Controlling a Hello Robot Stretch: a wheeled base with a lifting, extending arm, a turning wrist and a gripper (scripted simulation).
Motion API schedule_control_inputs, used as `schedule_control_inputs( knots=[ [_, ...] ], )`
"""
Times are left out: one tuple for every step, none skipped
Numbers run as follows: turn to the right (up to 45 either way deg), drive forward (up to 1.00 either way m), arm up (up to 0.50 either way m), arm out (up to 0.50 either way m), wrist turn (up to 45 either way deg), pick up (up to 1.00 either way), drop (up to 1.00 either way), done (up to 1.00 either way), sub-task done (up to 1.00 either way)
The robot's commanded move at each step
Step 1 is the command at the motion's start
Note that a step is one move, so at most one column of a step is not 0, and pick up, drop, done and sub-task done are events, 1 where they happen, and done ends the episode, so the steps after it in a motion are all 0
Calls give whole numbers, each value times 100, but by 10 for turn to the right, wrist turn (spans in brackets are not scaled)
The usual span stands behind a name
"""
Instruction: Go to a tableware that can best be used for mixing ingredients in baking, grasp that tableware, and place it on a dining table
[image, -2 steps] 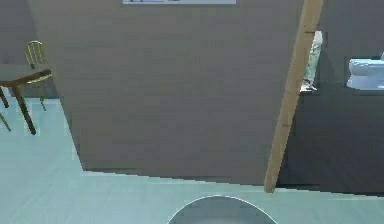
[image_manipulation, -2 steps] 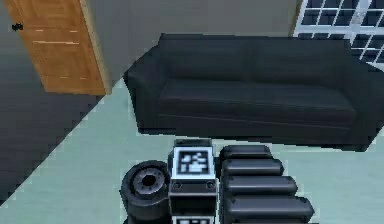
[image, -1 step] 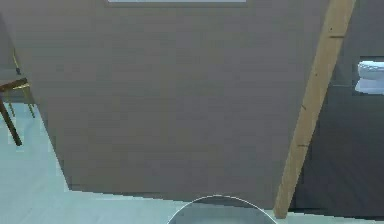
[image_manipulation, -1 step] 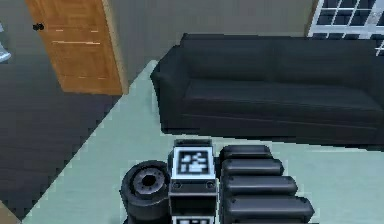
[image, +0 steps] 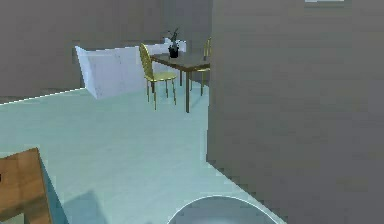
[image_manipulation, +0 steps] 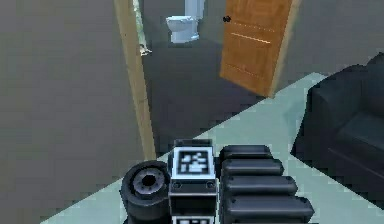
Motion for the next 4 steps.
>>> schedule_control_inputs(
  knots=[
    [-60,0,0,0,0,0,0,0,0],
    [0,45,0,0,0,0,0,0,0],
    [-180,0,0,0,0,0,0,0,0],
    [0,100,0,0,0,0,0,0,0]
  ],
)
